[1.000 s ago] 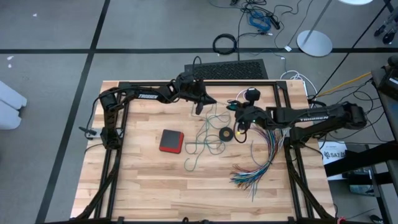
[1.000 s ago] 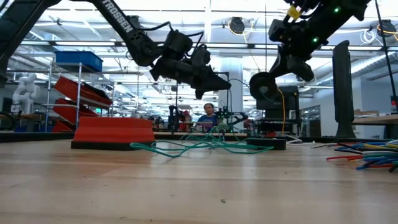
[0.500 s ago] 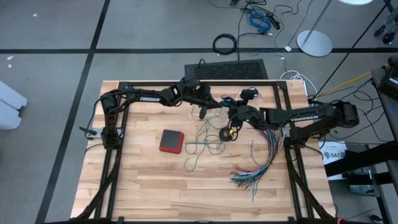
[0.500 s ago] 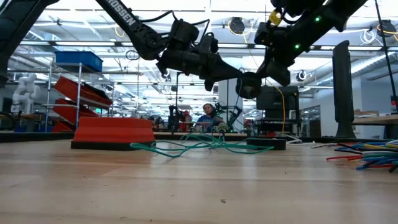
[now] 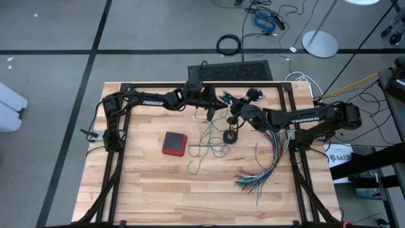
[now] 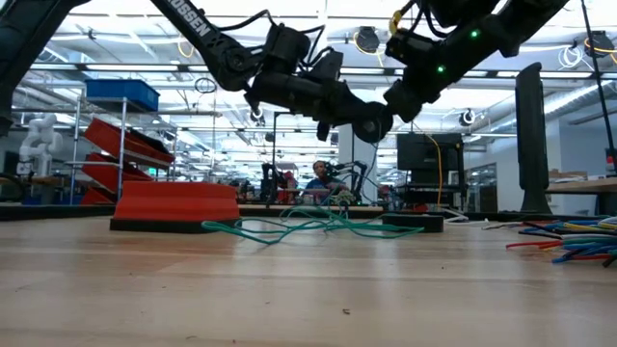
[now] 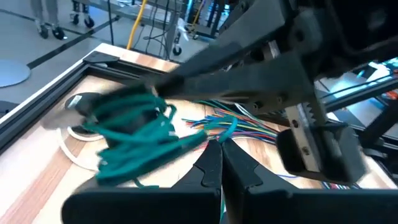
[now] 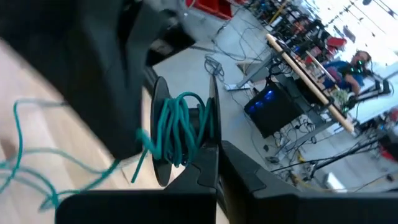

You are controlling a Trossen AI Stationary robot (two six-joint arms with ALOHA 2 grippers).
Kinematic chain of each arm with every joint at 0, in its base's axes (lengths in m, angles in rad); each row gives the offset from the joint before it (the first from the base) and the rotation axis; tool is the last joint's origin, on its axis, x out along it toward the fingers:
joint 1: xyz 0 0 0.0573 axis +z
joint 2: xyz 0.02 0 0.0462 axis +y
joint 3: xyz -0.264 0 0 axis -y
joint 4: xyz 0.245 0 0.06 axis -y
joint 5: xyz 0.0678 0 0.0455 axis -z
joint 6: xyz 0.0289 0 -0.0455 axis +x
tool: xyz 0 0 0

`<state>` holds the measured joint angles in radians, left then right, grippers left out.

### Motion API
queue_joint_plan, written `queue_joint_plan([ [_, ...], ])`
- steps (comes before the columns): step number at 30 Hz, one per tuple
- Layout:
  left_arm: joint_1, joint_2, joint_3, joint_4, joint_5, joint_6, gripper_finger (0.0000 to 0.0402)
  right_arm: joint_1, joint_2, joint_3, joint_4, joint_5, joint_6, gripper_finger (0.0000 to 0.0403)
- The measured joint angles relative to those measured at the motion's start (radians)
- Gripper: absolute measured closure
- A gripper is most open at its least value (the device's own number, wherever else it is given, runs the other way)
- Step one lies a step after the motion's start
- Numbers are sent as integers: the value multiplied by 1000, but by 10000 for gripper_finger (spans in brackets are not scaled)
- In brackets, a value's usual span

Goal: Coiling cords
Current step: Coil the green wire cable on the spool

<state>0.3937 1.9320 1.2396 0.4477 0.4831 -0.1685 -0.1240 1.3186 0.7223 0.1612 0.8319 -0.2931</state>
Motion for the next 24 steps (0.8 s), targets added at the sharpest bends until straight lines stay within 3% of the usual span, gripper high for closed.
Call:
queue_joint_plan([
  [8,-34,0,-9,45,-111,7,397,-8,0,0,102,-1,51,403],
  [12,-44,0,-24,83,-147,42,391,-8,-4,0,159,-51,68,403],
  [24,-47,0,-186,408,-175,81,388,-26,-21,0,262,-156,107,403],
])
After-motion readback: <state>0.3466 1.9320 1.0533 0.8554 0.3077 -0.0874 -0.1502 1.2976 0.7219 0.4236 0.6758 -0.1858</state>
